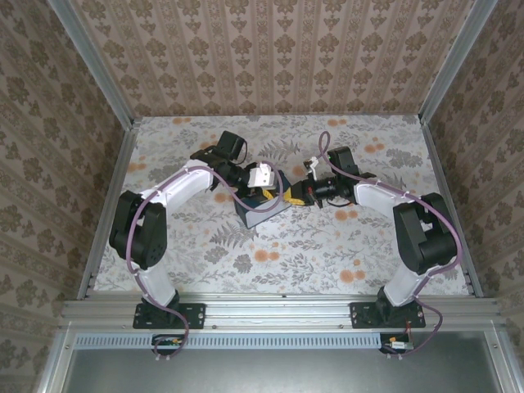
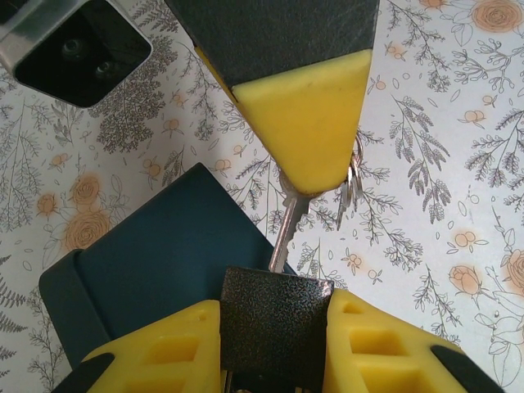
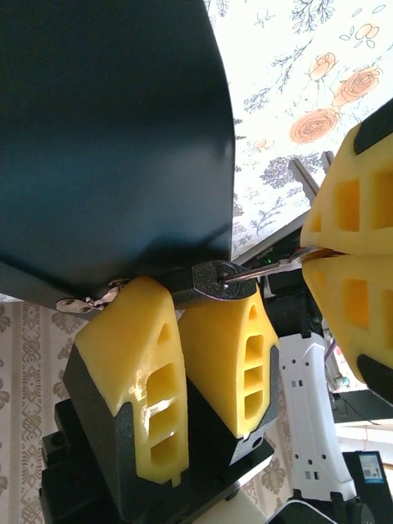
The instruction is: Unlock the padlock with the key
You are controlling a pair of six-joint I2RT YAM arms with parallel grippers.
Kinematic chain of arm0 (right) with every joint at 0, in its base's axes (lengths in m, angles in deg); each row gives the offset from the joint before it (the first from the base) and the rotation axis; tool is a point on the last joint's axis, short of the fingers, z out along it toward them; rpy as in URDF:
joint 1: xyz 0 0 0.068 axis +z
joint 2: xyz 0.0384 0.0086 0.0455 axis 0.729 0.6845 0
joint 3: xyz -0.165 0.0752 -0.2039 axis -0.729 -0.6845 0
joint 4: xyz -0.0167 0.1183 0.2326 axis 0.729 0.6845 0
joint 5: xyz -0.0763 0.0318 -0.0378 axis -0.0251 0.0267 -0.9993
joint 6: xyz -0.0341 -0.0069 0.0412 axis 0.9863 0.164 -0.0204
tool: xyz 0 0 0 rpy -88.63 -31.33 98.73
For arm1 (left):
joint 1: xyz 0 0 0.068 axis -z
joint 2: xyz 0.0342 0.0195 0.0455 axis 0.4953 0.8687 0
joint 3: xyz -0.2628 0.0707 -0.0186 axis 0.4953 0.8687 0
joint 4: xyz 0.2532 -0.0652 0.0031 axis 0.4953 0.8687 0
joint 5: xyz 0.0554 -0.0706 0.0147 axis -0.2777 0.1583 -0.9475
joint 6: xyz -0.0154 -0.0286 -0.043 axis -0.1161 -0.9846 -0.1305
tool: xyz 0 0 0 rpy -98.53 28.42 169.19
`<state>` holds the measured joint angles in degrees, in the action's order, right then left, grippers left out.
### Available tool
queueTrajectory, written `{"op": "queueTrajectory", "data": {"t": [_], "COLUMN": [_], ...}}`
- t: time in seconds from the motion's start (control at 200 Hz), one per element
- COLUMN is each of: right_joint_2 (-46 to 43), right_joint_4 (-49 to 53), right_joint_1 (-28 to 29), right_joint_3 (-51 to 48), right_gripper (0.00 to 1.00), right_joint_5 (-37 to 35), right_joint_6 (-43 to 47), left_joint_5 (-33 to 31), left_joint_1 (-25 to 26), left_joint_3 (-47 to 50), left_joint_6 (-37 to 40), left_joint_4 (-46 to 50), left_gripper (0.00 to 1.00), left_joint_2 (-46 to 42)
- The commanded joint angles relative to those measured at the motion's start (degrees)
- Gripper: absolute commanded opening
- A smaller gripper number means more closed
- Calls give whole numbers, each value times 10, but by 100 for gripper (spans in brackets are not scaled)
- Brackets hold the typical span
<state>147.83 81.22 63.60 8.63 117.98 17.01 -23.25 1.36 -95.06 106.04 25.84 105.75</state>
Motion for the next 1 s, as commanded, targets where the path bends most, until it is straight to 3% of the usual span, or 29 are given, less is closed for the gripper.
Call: {"op": "queueTrajectory", "data": {"t": [0.0,0.91,0.995], "right_joint_2": [7,45,53], "right_joint_4": [-45,-8,-48], "right_joint_1": [9,19,25], "right_joint_3": [2,73,69], "right_gripper": [0,0,0], "right_joint_5": [28,34,36], "right_joint_6": [-11,0,-32], "left_joint_5": [43,88,92], "left_joint_1": [8,16,16], "left_joint_3": [6,15,11], "left_joint_6": [-5,-2,0], "left_joint_4": [-1,-11,-3], "left_gripper": [19,17,17], "left_joint_2": [-20,-35,-33]}}
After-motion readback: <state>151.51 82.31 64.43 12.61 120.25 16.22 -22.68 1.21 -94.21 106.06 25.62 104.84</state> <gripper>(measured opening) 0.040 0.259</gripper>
